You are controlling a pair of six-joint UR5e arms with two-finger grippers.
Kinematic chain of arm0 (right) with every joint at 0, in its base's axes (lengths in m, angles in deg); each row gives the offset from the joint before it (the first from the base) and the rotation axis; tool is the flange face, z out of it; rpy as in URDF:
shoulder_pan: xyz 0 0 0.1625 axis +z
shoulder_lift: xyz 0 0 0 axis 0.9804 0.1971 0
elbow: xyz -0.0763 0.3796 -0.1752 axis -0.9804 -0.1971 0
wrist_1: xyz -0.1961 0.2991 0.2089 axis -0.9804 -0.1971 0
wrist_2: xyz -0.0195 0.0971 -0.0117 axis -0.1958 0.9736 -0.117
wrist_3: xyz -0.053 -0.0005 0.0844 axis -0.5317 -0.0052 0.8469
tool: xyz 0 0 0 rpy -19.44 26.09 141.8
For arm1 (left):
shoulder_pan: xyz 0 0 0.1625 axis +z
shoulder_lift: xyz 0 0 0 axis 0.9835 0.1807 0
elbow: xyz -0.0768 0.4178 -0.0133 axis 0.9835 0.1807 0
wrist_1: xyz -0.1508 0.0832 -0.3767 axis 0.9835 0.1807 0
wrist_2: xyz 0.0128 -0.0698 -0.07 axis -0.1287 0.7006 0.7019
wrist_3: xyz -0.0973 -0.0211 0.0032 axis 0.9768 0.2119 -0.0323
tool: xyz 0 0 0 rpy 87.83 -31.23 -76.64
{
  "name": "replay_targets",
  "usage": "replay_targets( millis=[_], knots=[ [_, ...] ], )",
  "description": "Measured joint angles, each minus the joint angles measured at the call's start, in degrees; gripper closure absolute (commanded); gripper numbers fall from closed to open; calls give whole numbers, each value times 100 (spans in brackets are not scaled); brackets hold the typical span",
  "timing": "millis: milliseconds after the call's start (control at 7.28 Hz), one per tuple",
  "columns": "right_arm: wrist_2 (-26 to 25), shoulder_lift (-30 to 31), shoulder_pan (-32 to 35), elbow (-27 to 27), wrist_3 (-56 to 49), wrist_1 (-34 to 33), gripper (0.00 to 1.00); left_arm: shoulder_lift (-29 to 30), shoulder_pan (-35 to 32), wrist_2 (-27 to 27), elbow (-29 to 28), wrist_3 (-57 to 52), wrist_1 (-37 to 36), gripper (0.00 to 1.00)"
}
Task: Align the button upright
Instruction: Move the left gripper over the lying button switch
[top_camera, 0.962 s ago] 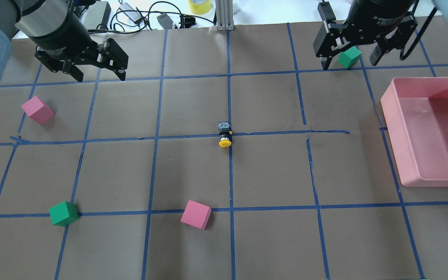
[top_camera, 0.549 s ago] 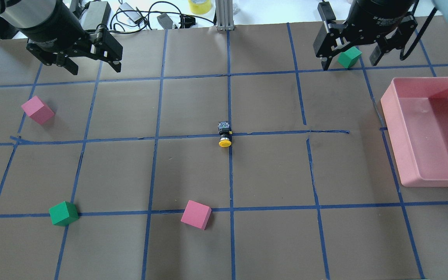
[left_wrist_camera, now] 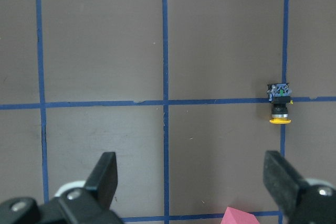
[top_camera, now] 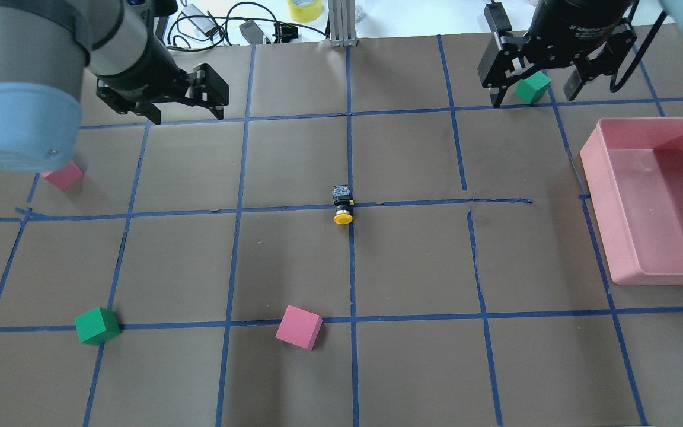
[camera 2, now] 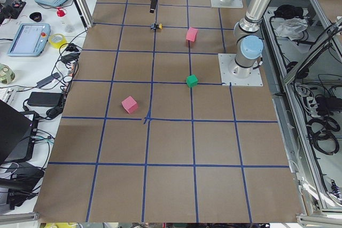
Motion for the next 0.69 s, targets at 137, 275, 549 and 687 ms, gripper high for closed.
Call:
replay_targets(
  millis=[137,275,549,687],
  knots=[
    [-2,-2,0,0,-1,4,0,34,-350,-248,379,381,-568,2],
    [-1,-4,0,0,0,7,0,135,-760,-619,779,859,-1177,3],
    [-2,-5,-2,2,2,20,0,466,-1410,-1096,1558,1552,-2577,6],
    [-1,-5,-3,6,3,21,0,684,-1621,-1161,2005,1753,-3509,9]
  ],
)
